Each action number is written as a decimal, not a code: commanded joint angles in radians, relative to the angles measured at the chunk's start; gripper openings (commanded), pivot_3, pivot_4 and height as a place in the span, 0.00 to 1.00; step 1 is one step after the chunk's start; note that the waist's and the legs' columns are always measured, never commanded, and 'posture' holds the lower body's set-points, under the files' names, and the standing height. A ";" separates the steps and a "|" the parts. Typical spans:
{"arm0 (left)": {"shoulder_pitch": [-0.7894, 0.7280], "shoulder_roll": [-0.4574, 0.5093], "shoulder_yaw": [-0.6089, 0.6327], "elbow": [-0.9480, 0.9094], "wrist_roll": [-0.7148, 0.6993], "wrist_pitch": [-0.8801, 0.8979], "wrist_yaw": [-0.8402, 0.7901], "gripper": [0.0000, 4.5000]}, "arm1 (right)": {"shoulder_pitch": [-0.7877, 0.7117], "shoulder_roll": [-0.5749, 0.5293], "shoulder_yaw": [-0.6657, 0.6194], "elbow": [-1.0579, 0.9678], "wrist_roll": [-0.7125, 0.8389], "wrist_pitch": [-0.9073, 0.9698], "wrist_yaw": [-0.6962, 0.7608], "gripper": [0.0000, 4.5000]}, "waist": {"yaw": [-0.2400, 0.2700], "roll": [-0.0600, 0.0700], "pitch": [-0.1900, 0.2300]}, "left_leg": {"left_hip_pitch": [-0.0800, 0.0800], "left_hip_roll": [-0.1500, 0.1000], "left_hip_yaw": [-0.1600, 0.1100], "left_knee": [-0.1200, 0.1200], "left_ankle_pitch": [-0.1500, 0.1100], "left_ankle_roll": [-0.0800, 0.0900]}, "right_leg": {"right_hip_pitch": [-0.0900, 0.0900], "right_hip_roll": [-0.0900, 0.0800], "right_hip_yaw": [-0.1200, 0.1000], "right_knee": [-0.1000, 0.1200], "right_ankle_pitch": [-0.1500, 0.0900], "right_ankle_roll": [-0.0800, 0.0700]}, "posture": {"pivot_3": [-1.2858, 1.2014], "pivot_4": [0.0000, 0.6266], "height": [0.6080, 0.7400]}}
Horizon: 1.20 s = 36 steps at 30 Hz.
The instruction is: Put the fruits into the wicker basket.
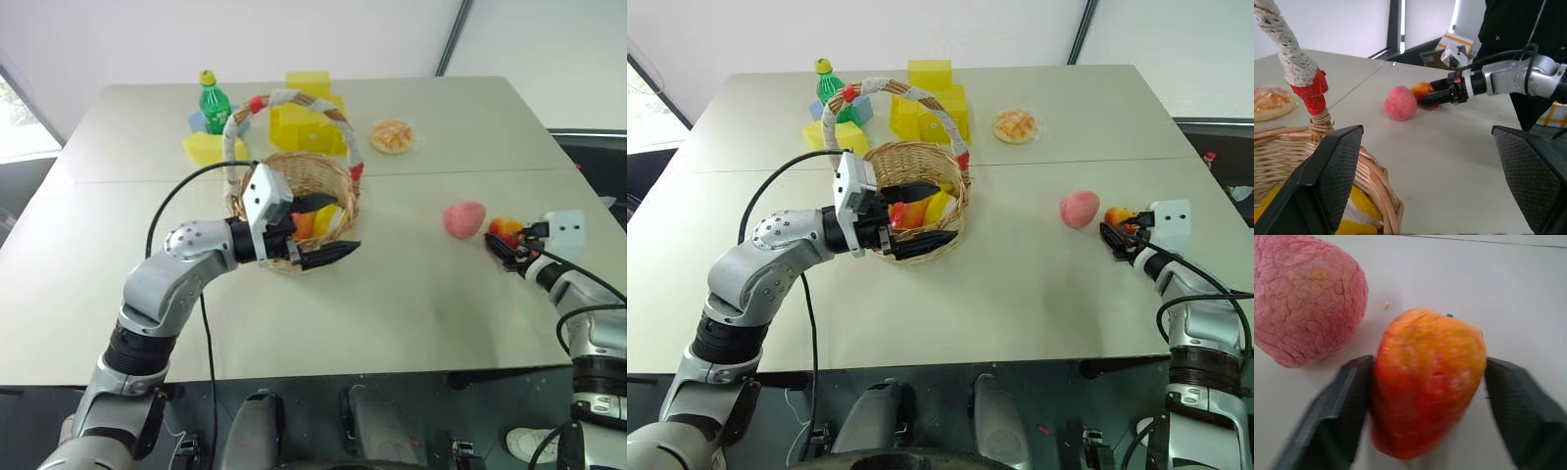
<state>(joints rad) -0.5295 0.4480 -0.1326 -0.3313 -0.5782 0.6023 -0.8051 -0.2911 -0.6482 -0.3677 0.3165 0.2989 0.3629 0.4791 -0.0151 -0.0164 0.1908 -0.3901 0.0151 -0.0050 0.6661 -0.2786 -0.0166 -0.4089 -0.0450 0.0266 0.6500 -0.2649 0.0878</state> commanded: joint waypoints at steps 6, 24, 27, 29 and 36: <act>0.023 0.061 0.091 -0.004 -0.016 -0.035 -0.039 1.00 | 0.145 -0.085 -0.056 -0.354 0.028 0.010 0.057 0.50 | 0.002 0.002 0.001 | 0.000 0.000 0.000 0.000 0.000 0.000 | 0.000 0.000 0.000 0.000 0.000 0.000 | 0.52 0.24 1.00; 0.157 0.187 0.321 0.001 -0.095 -0.033 -0.073 1.00 | -0.364 0.180 0.542 -0.627 0.121 0.220 0.108 0.50 | 0.005 0.001 0.001 | -0.002 0.002 -0.002 0.000 0.000 -0.001 | -0.004 -0.001 -0.001 0.001 0.000 0.000 | 0.52 0.24 1.00; 0.188 0.187 0.327 -0.034 -0.099 -0.030 -0.047 1.00 | -0.420 0.242 0.580 -0.537 0.060 0.212 0.077 0.50 | 0.007 0.001 0.001 | -0.005 0.000 -0.003 -0.001 0.000 0.000 | -0.004 -0.005 -0.002 0.000 0.000 0.000 | 0.52 0.24 1.00; 0.202 0.181 0.329 -0.051 -0.102 -0.027 -0.029 1.00 | -0.431 0.261 0.588 -0.524 0.047 0.202 0.090 0.66 | 0.006 0.001 0.001 | -0.006 -0.001 -0.002 -0.001 -0.001 0.001 | -0.004 -0.006 -0.002 -0.001 0.000 0.000 | 0.52 0.24 1.00; 0.198 0.164 0.305 -0.056 -0.103 -0.032 -0.008 1.00 | -0.361 0.202 0.524 -0.677 0.074 0.155 0.180 0.99 | 0.003 0.001 0.001 | -0.006 0.000 -0.002 -0.001 0.000 0.000 | -0.005 -0.005 -0.002 0.000 0.000 0.000 | 0.52 0.24 1.00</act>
<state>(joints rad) -0.3219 0.6122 0.1693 -0.3471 -0.6637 0.5810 -0.8154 -0.6636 -0.4250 0.2069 -0.2671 0.3407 0.5537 0.6184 -0.0124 -0.0157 0.1917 -0.3959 0.0151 -0.0073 0.6655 -0.2790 -0.0161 -0.4140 -0.0496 0.0244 0.6497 -0.2648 0.0878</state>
